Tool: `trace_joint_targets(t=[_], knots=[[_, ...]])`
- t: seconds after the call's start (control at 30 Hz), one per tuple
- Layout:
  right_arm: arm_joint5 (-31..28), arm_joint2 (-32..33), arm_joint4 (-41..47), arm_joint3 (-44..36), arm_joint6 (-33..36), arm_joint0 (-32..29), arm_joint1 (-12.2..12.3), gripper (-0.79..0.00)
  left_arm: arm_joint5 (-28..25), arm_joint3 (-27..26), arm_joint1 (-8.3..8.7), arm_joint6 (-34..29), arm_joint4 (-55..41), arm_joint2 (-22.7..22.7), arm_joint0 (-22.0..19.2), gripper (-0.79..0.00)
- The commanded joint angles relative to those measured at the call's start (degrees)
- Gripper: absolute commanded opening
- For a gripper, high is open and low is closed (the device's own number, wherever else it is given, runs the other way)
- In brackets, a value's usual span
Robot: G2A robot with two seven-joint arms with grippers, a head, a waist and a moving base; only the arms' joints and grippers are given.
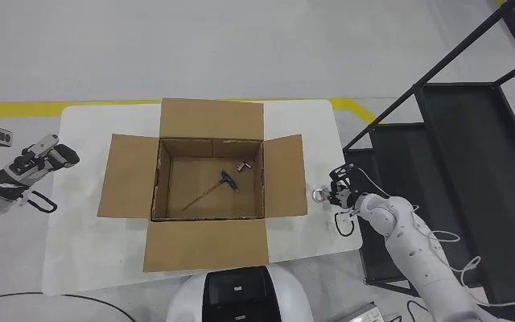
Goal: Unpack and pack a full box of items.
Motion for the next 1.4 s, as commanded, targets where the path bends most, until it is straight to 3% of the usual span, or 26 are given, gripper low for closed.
trace_joint_targets(t=[0.0, 0.17, 0.43, 0.5, 0.53, 0.57, 0.83, 1.07, 1.17, 1.37], knots=[[0.6, -0.3, -0.8, -0.4, 0.1, 0.0, 0.0, -0.446, 0.0, 0.0, 0.00, 0.0, 0.0, 0.0, 0.0, 0.000], [1.5, -0.7, -2.5, -1.7, 0.1, -0.5, 0.0, -0.440, 0.0, 0.0, 0.00, 0.0, 0.0, 0.0, 0.0, 0.000], [3.7, -2.1, -4.6, -2.7, 1.0, -0.9, -0.3, -0.526, 0.0, 0.0, 0.00, 0.0, 0.0, 0.0, 0.0, 0.000], [4.2, -2.5, -4.8, -2.9, 1.0, -0.8, -0.4, -0.640, 0.0, 0.0, 0.00, 0.0, 0.0, 0.0, 0.0, 0.000], [4.4, -2.7, -5.2, -3.1, 1.0, -0.8, -0.4, -0.763, 0.0, 0.0, 0.00, 0.0, 0.0, 0.0, 0.0, 0.000], [4.7, -2.8, -5.7, -3.4, 1.1, -0.8, -0.4, -0.785, 0.0, 0.0, 0.00, 0.0, 0.0, 0.0, 0.0, 0.000], [6.6, 0.5, -5.3, -6.9, -0.5, -2.8, 0.0, -0.785, 0.0, 0.0, 0.00, 0.0, 0.0, 0.0, 0.0, 0.000], [5.9, 14.0, -0.3, -21.5, -3.0, -13.5, 1.8, -0.785, 0.0, 0.0, 0.00, 0.0, 0.0, 0.0, 0.0, 0.000], [3.0, 20.1, 4.3, -28.9, -3.6, -19.1, 2.3, -0.785, 0.0, 0.0, 0.00, 0.0, 0.0, 0.0, 0.0, 0.000], [3.0, 20.1, 4.3, -28.9, -3.6, -19.1, 2.3, -0.785, 0.0, 0.0, 0.00, 0.0, 0.0, 0.0, 0.0, 0.000]])
